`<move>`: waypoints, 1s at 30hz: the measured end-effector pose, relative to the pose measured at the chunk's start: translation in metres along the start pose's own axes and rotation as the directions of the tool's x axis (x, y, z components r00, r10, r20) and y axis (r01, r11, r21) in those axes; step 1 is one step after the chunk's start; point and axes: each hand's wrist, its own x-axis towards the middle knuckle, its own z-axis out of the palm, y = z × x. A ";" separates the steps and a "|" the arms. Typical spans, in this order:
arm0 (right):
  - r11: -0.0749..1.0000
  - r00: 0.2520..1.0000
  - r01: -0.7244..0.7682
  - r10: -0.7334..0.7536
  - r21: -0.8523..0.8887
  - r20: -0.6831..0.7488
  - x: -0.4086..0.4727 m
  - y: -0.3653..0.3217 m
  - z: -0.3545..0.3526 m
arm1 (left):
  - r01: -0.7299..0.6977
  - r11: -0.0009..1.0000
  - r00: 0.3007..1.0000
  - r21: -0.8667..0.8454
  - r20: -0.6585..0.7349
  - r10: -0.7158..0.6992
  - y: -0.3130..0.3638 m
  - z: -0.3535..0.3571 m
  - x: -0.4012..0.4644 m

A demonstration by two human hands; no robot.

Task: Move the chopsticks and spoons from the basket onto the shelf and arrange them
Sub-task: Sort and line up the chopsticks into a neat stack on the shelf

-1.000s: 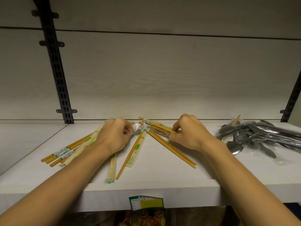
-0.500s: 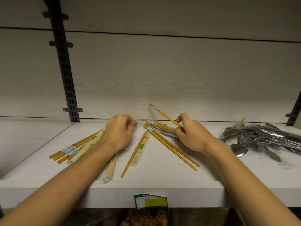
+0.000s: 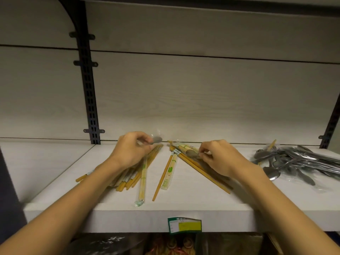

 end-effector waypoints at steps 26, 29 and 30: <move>0.885 0.928 -0.182 0.299 0.430 -0.223 -0.102 0.071 -0.072 | 0.024 0.944 0.989 -0.329 0.143 0.024 0.119 0.091 -0.035; 0.897 0.934 -0.227 0.311 0.380 -0.175 -0.122 0.126 -0.087 | -0.036 0.958 0.981 -0.285 0.173 0.088 0.160 0.142 -0.033; 0.902 0.932 -0.241 0.318 0.359 -0.175 -0.128 0.144 -0.091 | -0.064 0.959 0.977 -0.276 0.178 0.117 0.174 0.158 -0.032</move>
